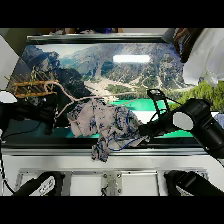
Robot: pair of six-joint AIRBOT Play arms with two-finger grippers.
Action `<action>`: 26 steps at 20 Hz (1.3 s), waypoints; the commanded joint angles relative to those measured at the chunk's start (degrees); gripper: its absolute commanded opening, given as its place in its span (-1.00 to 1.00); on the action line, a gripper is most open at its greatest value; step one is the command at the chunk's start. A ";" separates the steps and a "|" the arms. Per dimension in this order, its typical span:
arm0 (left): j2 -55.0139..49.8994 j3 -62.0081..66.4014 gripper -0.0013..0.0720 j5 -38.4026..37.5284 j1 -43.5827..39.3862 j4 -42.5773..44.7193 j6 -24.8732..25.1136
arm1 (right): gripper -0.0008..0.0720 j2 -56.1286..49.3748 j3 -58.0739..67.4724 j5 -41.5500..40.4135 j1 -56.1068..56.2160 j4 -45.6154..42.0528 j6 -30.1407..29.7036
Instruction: Fold the clothes and pants, and hang the long-sleeved shirts on hangers.
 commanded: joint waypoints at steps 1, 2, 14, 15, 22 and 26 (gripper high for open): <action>0.04 -1.46 -0.92 0.85 -0.39 -0.72 1.03 | -0.94 0.00 -0.02 -0.02 0.04 0.07 0.02; 0.04 -1.46 -0.92 0.85 0.04 -0.76 1.01 | -0.94 0.02 -0.02 0.02 0.04 0.28 0.02; 0.04 -1.53 -0.92 0.81 -2.23 -0.76 0.96 | -0.94 0.37 15.82 5.31 -10.73 1.77 -1.07; 0.02 -1.55 -0.92 0.81 -3.80 -0.70 0.96 | -0.94 0.37 16.72 5.53 -11.39 1.77 -1.07; 0.00 -2.80 -0.92 3.82 -11.19 -0.39 0.96 | -0.94 0.37 17.88 6.38 -11.43 2.49 -1.05; 0.00 -7.26 -0.92 9.03 -14.23 -0.39 0.94 | -0.94 0.37 18.40 6.78 -11.39 3.28 -1.07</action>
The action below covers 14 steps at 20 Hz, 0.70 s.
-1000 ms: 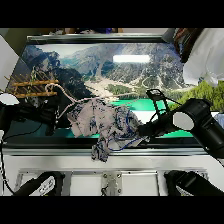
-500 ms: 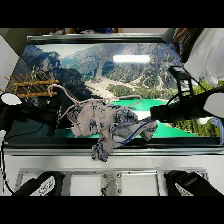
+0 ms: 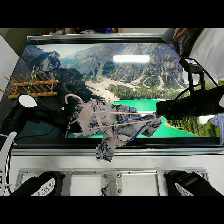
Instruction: Fold the clothes and pants, and hang the long-sleeved shirts on hangers.
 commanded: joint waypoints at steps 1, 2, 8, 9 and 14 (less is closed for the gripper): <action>-0.02 -2.89 -0.92 4.92 -2.38 0.09 -0.11 | -0.94 0.00 0.39 0.90 -0.02 0.94 -0.02; -0.02 -3.32 -0.92 6.32 -2.64 0.04 -0.13 | -0.94 0.00 0.39 1.44 -0.02 1.18 -0.04; -2.82 -1.20 -0.92 7.04 -2.62 -0.39 -1.16 | -0.94 0.02 0.42 5.20 -0.02 1.31 -0.24; -3.65 -0.24 -0.92 6.19 -2.62 -0.35 -1.20 | -0.94 0.02 0.42 5.66 -0.02 1.27 -0.28; -5.20 3.06 -0.92 2.36 -2.62 -0.22 -2.64 | -0.94 0.00 0.42 6.36 -0.02 0.61 -0.26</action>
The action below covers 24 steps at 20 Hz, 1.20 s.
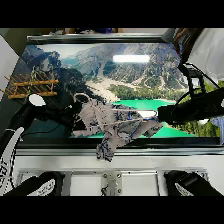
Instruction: Fold the clothes and pants, and hang the long-sleeved shirts on hangers.
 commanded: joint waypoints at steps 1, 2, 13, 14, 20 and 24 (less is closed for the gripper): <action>-0.70 1.29 -0.92 -1.79 -0.04 0.50 -0.76 | -0.94 0.00 0.04 0.79 -0.02 -0.26 -0.02; -0.70 0.90 -0.92 -1.77 -0.04 0.57 -0.74 | -0.94 0.02 0.04 0.79 -0.02 -0.26 -0.02; 9.42 -0.98 -0.92 -1.11 -0.02 2.73 -0.76 | -0.94 0.02 0.04 0.48 -0.02 -2.60 0.04; 9.92 -1.62 -0.92 -1.11 0.24 3.45 -0.79 | -0.94 0.02 0.04 0.44 -0.02 -2.60 0.04; 8.50 -4.28 -0.92 3.98 1.66 3.13 -0.70 | -0.94 0.09 0.04 0.37 -0.02 -2.54 0.13; 3.63 -4.28 -0.92 4.00 -1.05 3.04 -0.66 | -0.94 0.09 0.04 0.37 -0.02 -2.36 0.22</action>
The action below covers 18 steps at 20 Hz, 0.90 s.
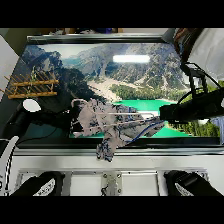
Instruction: Fold the clothes and pants, and hang the long-sleeved shirts on hangers.
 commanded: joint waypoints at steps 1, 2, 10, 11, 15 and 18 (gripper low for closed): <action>-3.30 -0.24 -0.92 0.87 -2.47 0.02 0.15 | -0.94 0.07 0.04 0.00 -0.02 0.20 0.17; -4.00 -0.24 -0.92 0.96 -3.45 0.07 0.15 | -0.94 0.07 0.04 0.00 -0.02 0.20 0.17; -5.77 -0.24 -0.92 5.18 -4.96 -2.43 0.33 | -0.94 0.04 0.07 0.00 0.00 3.39 0.15; -5.79 -0.24 -0.92 5.68 -4.96 -2.95 0.57 | -0.94 0.04 0.11 0.00 0.00 4.28 0.15; -5.79 -0.24 -0.92 6.16 -5.18 -2.99 0.74 | -0.94 0.02 1.81 -2.27 0.04 6.62 0.13; -5.79 -0.24 -0.92 6.03 -5.18 -3.06 0.74 | -0.94 -0.04 2.40 -5.57 0.07 9.66 -0.07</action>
